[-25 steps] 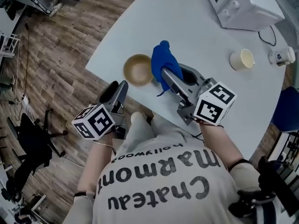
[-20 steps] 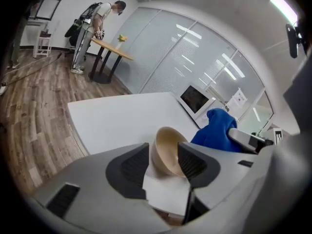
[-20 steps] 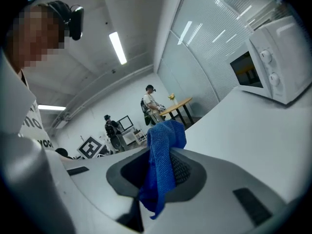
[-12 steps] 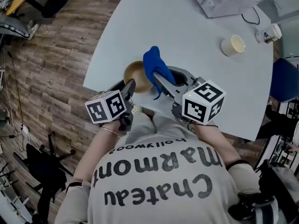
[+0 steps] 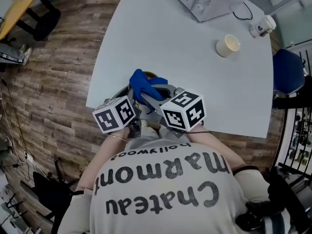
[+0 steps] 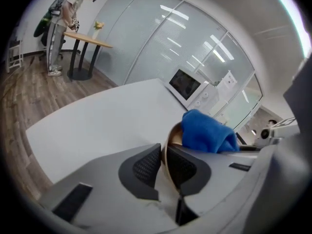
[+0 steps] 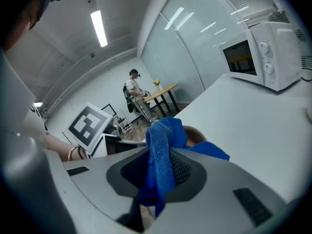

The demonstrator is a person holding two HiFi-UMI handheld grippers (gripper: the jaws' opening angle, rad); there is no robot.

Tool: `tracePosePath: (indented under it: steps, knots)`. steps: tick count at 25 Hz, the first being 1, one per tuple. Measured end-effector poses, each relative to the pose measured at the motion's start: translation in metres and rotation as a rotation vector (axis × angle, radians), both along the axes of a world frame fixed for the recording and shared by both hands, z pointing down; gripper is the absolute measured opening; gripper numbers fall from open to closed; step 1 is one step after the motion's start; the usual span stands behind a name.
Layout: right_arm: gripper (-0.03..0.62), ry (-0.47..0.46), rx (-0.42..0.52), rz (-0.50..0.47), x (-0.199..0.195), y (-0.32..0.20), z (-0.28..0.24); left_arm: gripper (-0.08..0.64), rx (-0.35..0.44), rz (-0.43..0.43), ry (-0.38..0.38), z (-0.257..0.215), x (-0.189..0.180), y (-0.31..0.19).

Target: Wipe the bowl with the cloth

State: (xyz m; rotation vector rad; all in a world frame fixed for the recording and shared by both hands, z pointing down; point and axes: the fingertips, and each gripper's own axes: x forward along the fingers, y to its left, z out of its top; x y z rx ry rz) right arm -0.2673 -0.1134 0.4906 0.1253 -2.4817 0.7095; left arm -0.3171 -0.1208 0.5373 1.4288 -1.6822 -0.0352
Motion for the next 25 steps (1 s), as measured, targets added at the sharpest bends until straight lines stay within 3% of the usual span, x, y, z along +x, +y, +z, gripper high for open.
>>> tracePosePath:
  steps: [8, 12, 17, 25]
  knots:
    - [0.066, -0.012, 0.036, 0.046, 0.001, -0.034, -0.032, 0.035, 0.122, 0.147, -0.272, -0.065, 0.007, -0.039]
    - [0.066, -0.026, 0.093, 0.057, -0.003, -0.055, -0.059, 0.038, 0.171, 0.246, -0.355, -0.099, 0.008, -0.059]
    - [0.066, -0.045, 0.116, 0.179, -0.002, -0.076, -0.079, 0.04, 0.213, 0.308, -0.537, -0.134, 0.013, -0.068]
    - [0.066, -0.163, 0.072, 0.363, 0.007, -0.104, -0.097, 0.053, 0.265, 0.304, -0.64, -0.158, 0.022, -0.079]
